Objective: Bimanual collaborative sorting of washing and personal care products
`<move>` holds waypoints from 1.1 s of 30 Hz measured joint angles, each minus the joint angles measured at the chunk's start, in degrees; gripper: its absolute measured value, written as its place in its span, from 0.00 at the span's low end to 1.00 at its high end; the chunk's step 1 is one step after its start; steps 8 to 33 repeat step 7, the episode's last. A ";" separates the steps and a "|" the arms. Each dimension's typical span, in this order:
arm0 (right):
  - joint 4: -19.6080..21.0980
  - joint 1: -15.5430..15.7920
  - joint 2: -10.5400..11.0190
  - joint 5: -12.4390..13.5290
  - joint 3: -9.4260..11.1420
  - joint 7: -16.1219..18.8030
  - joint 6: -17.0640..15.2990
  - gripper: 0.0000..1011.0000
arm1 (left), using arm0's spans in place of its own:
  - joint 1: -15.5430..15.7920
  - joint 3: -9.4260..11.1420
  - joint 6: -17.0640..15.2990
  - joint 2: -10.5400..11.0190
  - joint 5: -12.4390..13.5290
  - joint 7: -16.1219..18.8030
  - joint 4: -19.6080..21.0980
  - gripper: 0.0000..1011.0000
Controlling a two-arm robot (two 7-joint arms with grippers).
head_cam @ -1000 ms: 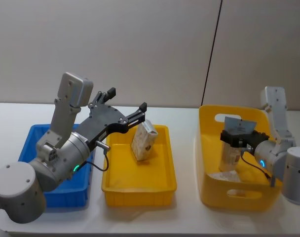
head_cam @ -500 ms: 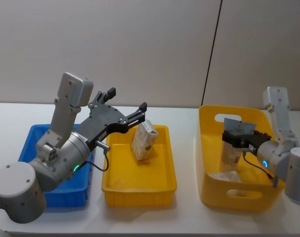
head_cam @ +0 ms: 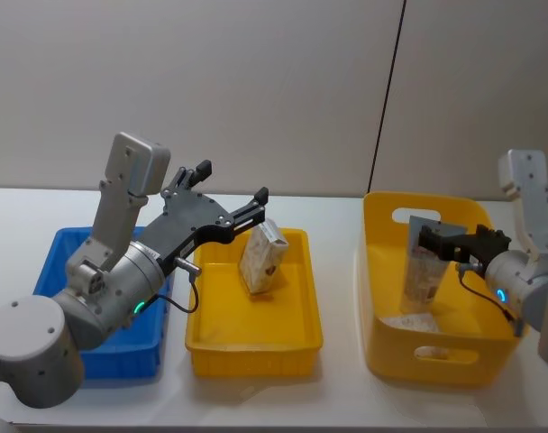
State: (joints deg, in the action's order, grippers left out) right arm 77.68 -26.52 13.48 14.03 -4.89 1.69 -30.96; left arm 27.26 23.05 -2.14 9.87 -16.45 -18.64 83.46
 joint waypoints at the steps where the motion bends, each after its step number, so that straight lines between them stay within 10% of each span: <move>1: 0.23 0.11 0.14 -0.04 0.09 0.16 0.18 0.99 | 0.00 0.00 0.00 0.00 0.00 0.00 0.00 0.99; 33: 1.00 0.46 0.57 -0.17 0.36 0.64 0.75 0.99 | 0.00 -0.01 0.00 0.00 0.00 0.00 0.00 0.99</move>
